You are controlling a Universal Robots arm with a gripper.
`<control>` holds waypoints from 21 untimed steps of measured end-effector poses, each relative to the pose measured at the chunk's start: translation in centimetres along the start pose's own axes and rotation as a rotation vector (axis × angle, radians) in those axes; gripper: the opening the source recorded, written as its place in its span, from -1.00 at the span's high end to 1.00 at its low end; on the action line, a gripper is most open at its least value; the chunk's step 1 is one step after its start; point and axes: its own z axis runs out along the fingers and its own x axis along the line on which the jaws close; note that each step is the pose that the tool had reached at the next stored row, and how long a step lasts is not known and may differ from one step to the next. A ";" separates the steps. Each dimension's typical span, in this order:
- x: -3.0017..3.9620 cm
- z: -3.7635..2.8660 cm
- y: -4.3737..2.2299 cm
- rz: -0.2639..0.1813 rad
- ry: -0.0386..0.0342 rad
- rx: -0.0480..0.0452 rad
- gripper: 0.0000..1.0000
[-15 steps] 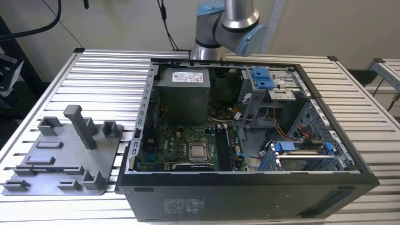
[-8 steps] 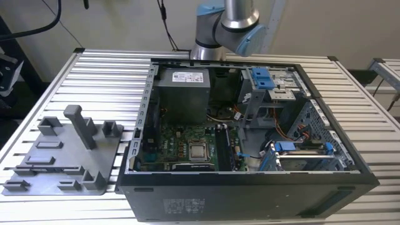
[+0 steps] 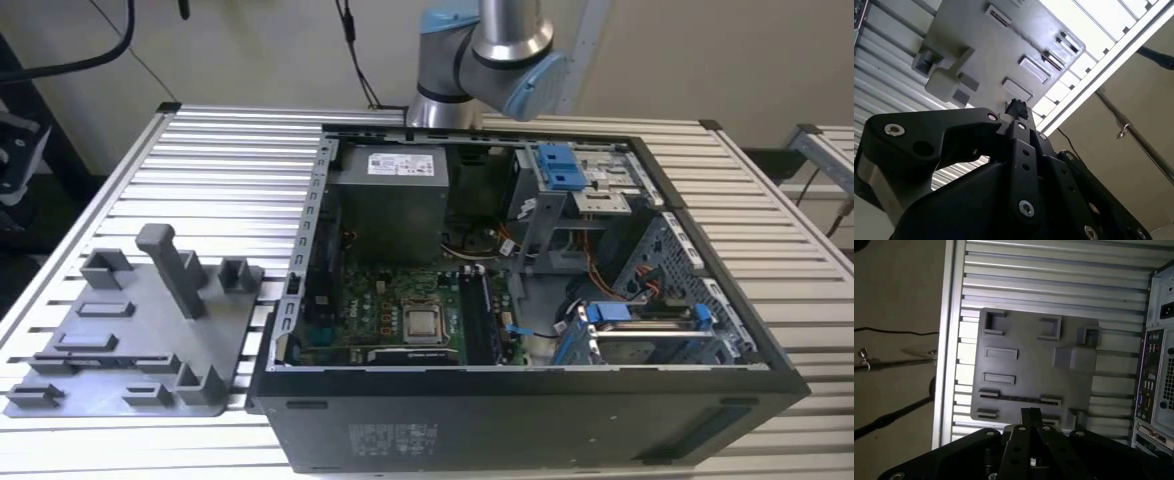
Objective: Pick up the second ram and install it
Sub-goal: 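Pick up the second ram and move it above second insertion slot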
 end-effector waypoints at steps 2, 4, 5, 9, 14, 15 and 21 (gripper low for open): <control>0.00 0.00 0.00 -0.029 0.0015 0.0000 0.79; 0.00 0.00 0.00 -0.061 0.0030 -0.0001 0.79; 0.00 0.00 0.00 -0.079 0.0040 -0.0002 0.79; 0.00 0.00 0.00 -0.143 0.0073 -0.0003 0.79; 0.00 0.00 0.00 -0.221 0.0112 -0.0006 0.79; 0.00 0.00 0.00 -0.237 0.0120 -0.0008 0.79; 0.00 0.00 0.00 -0.333 0.0167 -0.0017 0.79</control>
